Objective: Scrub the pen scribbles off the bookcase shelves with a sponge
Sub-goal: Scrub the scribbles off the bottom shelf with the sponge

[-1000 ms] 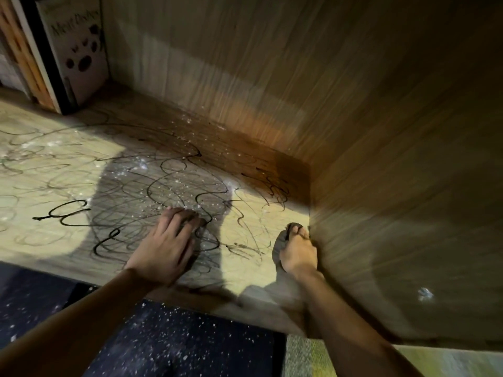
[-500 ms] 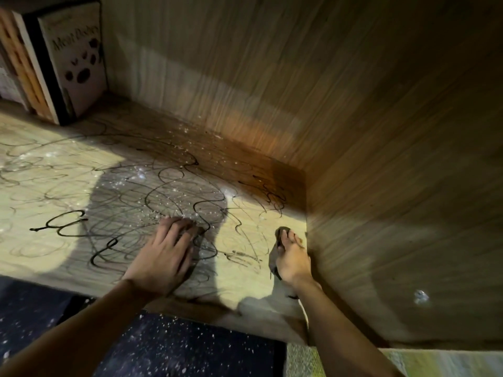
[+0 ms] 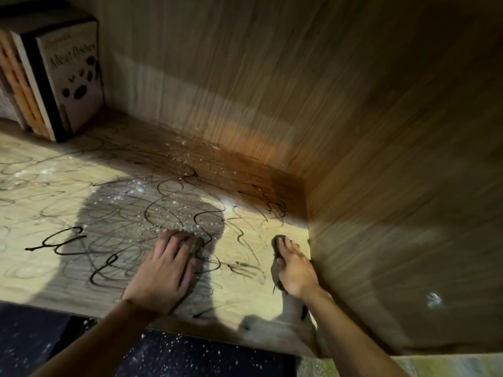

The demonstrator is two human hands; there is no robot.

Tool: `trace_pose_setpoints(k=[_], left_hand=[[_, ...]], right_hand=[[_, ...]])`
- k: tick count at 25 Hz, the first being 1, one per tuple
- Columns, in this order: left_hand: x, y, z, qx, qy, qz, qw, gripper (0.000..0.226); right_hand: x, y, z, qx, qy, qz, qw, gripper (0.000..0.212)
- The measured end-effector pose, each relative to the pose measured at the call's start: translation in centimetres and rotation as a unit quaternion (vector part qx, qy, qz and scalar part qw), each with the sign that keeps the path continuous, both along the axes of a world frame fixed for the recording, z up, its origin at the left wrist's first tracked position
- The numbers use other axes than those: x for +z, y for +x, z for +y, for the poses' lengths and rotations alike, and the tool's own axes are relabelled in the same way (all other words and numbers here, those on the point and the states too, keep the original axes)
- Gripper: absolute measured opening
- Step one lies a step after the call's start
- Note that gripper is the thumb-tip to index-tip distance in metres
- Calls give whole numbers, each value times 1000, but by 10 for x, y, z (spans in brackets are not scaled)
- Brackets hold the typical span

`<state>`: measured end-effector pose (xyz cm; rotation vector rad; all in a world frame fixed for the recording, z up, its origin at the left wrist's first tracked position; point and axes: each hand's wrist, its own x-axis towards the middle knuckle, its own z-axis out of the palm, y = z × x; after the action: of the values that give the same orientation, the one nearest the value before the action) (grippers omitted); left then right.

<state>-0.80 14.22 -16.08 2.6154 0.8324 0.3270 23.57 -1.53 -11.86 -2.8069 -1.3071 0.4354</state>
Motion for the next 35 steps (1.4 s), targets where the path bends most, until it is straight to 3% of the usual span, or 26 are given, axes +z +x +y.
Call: trace_pose_setpoints(k=[3,8,10,13,15,21,23,27,29,33,35], left_hand=[[-7,0,2,-7,2,3,1000,66],[-9,2,6,-30,40,-5,999,64],[-9,2,6,-34,53,-12,998,61],[-10,2,6,-37,66,-27,997,58],[-10,6,7,-59,96,-39,993,56],[-2,26,18,-43,109,-60,991,52],[-4,28,23,-30,112,-63,991,49],[-8,27,24,-39,134,-52,989,47],[-10,28,25,-33,136,-50,989,47],[-9,29,25,-19,120,-54,991,48],[-9,27,24,-11,109,-51,993,49]], right_hand=[[-4,-11,26,1,16,-35,999,57],[-4,-32,-7,149,106,-24,983,55],[-8,-13,-4,89,113,-51,988,53],[-15,8,26,-110,123,-127,978,45],[-17,-1,41,-137,124,-133,974,46],[-6,-22,-4,130,143,31,981,55],[-8,-1,-2,74,142,28,987,52],[-21,20,39,-143,127,-120,974,45],[-22,15,55,-146,115,-137,973,41],[-19,3,29,-53,144,-92,984,47],[-20,3,7,-79,134,-95,983,47]])
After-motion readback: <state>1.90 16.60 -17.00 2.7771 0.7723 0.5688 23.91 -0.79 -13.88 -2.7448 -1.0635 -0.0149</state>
